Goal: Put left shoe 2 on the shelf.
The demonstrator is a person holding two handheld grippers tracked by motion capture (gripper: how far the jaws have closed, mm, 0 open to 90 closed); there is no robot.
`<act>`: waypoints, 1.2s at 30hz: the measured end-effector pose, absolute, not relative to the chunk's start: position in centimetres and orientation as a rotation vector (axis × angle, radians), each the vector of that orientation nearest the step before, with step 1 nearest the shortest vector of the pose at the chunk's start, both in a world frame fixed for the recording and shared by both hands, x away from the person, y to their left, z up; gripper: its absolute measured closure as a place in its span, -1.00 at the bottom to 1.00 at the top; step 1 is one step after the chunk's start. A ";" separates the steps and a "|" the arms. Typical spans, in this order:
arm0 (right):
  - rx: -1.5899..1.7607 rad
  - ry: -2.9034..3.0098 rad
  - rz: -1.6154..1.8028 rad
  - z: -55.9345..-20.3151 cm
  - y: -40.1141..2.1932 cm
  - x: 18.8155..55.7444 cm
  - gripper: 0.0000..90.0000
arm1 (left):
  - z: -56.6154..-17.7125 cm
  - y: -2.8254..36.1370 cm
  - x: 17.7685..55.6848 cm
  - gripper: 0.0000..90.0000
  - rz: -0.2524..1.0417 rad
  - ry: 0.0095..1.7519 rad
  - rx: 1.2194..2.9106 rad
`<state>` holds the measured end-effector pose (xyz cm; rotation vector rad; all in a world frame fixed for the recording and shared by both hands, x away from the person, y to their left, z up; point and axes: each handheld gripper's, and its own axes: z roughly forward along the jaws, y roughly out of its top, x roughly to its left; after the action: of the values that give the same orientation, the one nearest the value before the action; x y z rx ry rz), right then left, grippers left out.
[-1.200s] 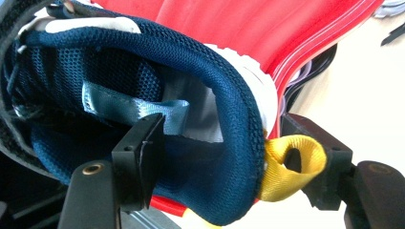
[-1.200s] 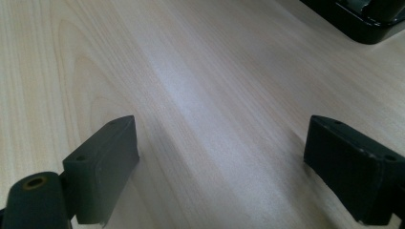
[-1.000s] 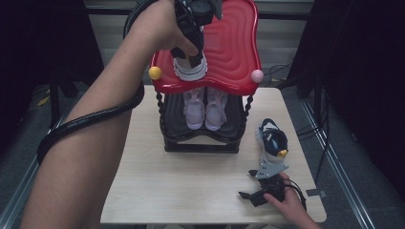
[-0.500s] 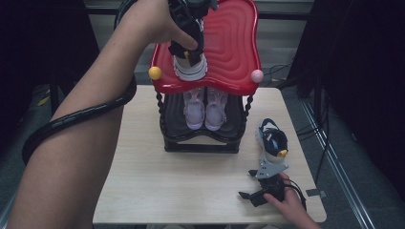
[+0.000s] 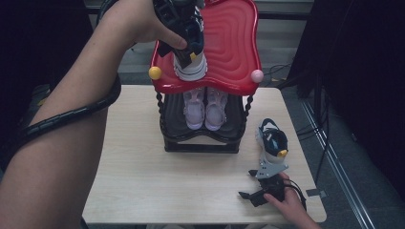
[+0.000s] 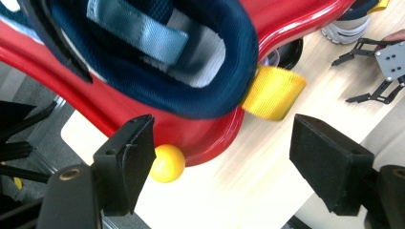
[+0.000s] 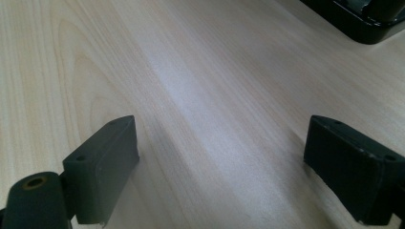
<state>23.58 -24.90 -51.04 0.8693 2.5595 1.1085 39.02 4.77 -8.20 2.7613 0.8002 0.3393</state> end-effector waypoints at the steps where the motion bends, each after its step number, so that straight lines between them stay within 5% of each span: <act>1: 0.870 2.559 1.108 -51.0 -24.9 23.6 -0.76 | -8.2 4.9 39.0 -0.50 0.337 0.808 2.761; 36: 0.871 2.560 1.106 -51.0 -24.9 23.6 -0.77 | -11.3 11.7 37.6 -0.62 0.253 0.909 2.744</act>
<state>23.56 -24.89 -51.03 0.8707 2.5598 1.1060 37.59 11.68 -11.32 2.7444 0.9087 0.2526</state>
